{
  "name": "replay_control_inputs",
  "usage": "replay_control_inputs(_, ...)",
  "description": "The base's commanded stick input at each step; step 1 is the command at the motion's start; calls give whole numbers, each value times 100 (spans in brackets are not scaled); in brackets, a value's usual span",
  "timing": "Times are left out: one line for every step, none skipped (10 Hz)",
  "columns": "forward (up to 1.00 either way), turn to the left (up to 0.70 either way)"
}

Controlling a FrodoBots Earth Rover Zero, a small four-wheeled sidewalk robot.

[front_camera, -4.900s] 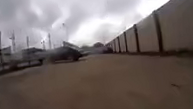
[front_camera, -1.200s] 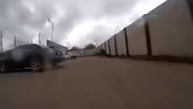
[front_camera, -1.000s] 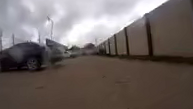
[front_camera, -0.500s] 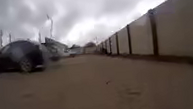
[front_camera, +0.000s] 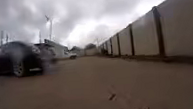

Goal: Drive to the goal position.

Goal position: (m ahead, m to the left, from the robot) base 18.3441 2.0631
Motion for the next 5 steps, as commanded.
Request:
replay_control_inputs(100,2)
replay_control_inputs(100,2)
replay_control_inputs(100,2)
replay_control_inputs(100,2)
replay_control_inputs(100,2)
